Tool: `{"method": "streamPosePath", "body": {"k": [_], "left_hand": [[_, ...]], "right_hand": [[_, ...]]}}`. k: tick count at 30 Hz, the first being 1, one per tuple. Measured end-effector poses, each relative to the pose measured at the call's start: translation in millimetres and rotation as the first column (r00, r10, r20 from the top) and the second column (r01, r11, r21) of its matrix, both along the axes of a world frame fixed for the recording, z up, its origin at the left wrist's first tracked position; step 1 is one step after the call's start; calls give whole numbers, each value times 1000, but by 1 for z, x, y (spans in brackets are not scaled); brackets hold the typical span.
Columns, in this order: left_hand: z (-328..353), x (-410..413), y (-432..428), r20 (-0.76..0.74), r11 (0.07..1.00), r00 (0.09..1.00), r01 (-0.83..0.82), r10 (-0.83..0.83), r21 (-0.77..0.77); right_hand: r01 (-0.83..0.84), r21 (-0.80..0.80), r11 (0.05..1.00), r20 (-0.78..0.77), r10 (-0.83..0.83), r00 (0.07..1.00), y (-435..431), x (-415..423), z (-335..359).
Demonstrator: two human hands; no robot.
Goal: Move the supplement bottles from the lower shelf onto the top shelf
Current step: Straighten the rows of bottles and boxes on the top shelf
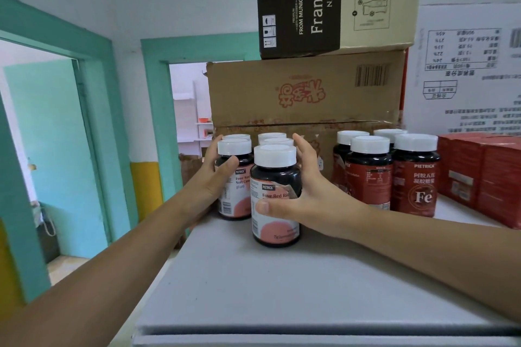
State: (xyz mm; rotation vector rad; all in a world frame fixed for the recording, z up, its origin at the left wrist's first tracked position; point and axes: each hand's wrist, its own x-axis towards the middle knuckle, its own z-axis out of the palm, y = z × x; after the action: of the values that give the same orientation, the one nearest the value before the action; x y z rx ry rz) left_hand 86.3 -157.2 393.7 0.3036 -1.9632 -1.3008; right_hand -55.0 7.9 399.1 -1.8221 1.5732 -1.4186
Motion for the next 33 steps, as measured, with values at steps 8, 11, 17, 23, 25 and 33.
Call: {"method": "streamPosePath", "body": {"k": [8,11,17,23,25,33], "left_hand": [[-3,1,-2,26,994,999,-21,24,-108],[-5,2,-2,22,993,999,-29,32,-113],[-3,3,1,22,992,999,-41,44,-120],[-3,4,0,21,995,999,-32,34,-90],[-3,3,1,29,995,999,-39,42,-90],[-2,4,3,28,992,998,-52,56,-118]], "right_hand": [[-22,26,999,41,21,999,2,-3,0],[-5,59,998,54,2,999,2,-3,2],[-48,78,996,73,42,996,2,-2,3],[-61,66,996,93,55,994,3,-2,3],[-61,65,996,87,55,995,4,-2,3],[-51,69,996,81,46,996,5,0,4]]}}
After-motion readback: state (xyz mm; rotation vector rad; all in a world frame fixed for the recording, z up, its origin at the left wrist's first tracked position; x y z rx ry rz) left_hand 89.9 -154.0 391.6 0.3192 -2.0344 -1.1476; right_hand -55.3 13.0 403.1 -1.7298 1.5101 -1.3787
